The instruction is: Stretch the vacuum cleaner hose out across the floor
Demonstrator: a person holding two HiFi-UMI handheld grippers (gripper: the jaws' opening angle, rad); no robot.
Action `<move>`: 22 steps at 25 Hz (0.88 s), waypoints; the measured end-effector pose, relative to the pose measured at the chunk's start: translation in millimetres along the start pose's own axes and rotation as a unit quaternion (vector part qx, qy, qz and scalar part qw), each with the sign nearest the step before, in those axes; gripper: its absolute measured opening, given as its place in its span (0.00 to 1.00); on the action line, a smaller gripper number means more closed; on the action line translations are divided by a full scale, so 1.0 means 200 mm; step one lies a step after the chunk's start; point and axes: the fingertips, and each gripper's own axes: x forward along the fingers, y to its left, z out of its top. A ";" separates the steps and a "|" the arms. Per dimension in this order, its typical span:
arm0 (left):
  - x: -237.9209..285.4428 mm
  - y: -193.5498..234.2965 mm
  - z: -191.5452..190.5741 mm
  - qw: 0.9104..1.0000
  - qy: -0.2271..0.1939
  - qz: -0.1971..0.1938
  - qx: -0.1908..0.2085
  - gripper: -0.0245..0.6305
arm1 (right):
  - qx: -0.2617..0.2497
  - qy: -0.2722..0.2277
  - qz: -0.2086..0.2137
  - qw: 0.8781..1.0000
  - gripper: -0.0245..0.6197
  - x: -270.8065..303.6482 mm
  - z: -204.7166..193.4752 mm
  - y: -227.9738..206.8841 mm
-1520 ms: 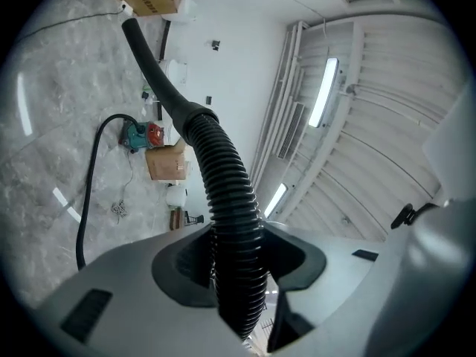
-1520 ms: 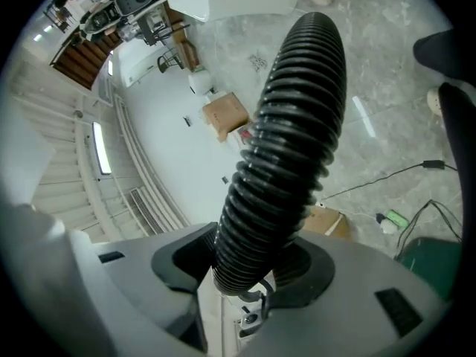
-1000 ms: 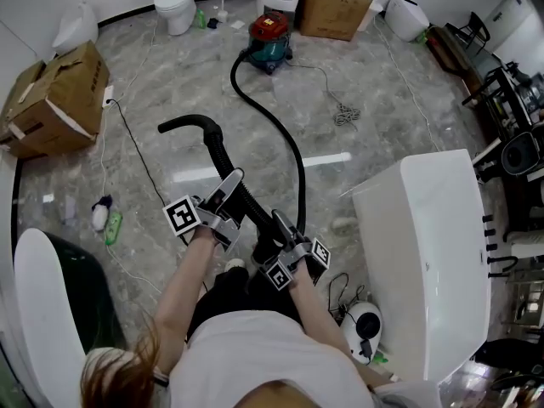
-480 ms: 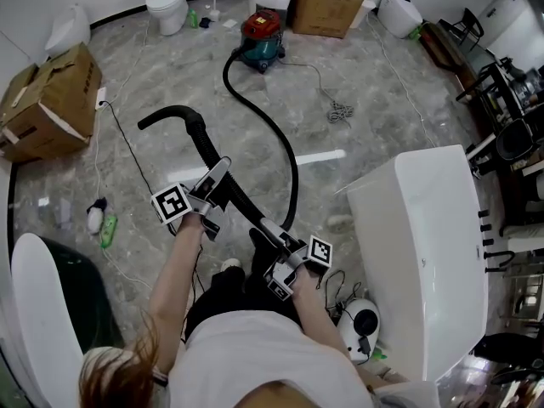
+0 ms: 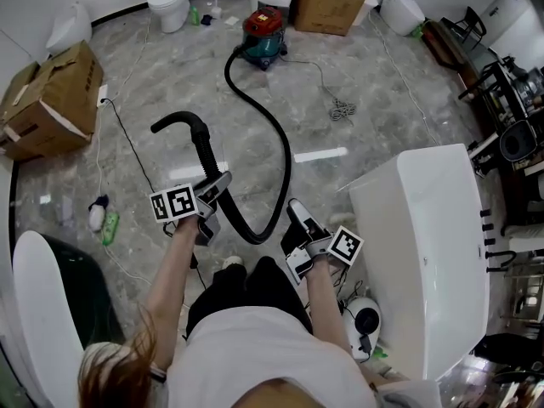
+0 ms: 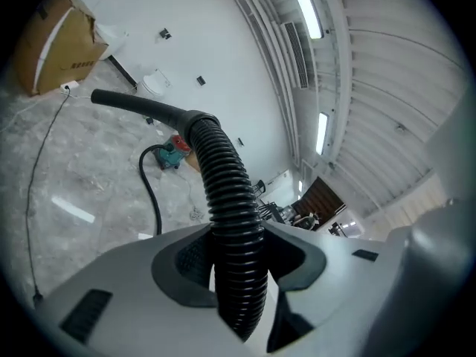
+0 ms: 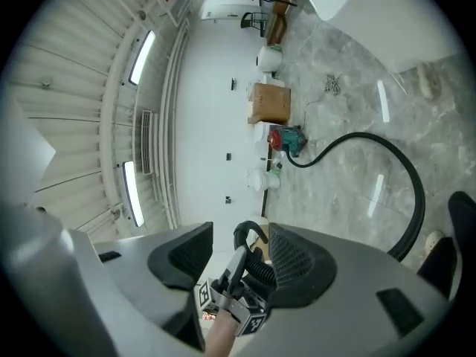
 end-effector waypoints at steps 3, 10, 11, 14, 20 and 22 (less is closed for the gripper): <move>-0.03 0.12 -0.01 0.999 0.012 0.047 0.018 0.31 | 0.010 -0.010 0.009 1.000 0.40 0.00 0.03 0.00; -0.21 0.58 -0.01 0.958 0.029 0.273 0.081 0.32 | 0.027 -0.012 0.016 0.999 0.40 0.02 0.02 -0.01; -0.24 0.62 -0.01 0.951 0.026 0.293 0.097 0.37 | 0.029 -0.013 0.017 0.999 0.40 0.02 0.02 -0.01; -0.29 0.65 0.08 0.940 -0.025 0.300 0.159 0.42 | 0.032 -0.017 0.020 0.999 0.40 0.02 0.02 0.00; -0.29 0.56 0.24 0.927 -0.030 0.289 0.236 0.46 | 0.036 -0.015 0.024 0.999 0.40 0.03 0.03 -0.01; -0.30 0.52 0.25 0.925 -0.033 0.283 0.252 0.46 | 0.040 -0.014 0.023 0.999 0.40 0.03 0.02 -0.01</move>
